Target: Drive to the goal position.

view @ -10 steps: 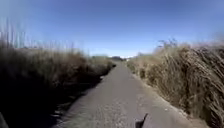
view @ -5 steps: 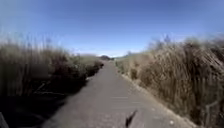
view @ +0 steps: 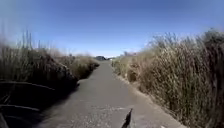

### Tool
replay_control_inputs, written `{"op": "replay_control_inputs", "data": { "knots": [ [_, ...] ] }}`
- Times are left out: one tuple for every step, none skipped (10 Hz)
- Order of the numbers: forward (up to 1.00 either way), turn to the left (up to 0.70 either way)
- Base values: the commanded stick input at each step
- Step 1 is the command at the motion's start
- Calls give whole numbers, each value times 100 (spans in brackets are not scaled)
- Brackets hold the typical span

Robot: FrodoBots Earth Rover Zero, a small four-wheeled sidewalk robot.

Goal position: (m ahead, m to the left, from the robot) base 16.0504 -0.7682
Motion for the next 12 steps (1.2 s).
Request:
{"op": "replay_control_inputs", "data": {
  "knots": [
    [70, 24],
    [70, 27],
    [70, 0],
    [70, 0],
    [70, 0],
    [70, 0],
    [70, 0],
    [70, 0],
    [70, 0],
    [70, 0],
    [70, 0],
    [70, 0]
  ]
}}
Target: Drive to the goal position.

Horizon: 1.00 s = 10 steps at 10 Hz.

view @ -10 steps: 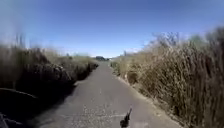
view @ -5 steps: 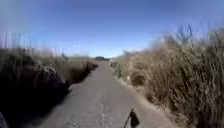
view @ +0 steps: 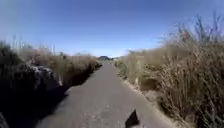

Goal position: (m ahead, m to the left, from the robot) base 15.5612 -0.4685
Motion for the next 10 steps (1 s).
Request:
{"op": "replay_control_inputs", "data": {
  "knots": [
    [70, 0],
    [70, 0],
    [70, 0],
    [70, 0],
    [70, 0],
    [70, 0],
    [70, 0],
    [70, 0],
    [70, 0],
    [70, 0]
  ]
}}
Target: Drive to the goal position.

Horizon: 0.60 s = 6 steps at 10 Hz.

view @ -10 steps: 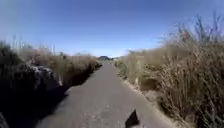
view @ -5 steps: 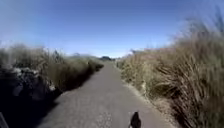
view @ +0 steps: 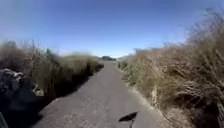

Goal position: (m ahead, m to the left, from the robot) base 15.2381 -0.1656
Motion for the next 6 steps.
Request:
{"op": "replay_control_inputs", "data": {
  "knots": [
    [70, 0],
    [70, 0],
    [70, 0],
    [70, 0],
    [70, 0],
    [70, 0]
  ]
}}
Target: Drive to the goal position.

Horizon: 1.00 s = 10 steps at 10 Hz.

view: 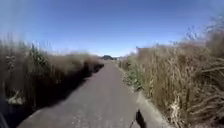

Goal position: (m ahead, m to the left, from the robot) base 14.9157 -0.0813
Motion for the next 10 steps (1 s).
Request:
{"op": "replay_control_inputs", "data": {
  "knots": [
    [70, 0],
    [70, 0],
    [70, 0],
    [70, 0],
    [70, 0],
    [70, 0],
    [70, 0],
    [70, 0],
    [70, 0],
    [70, 0]
  ]
}}
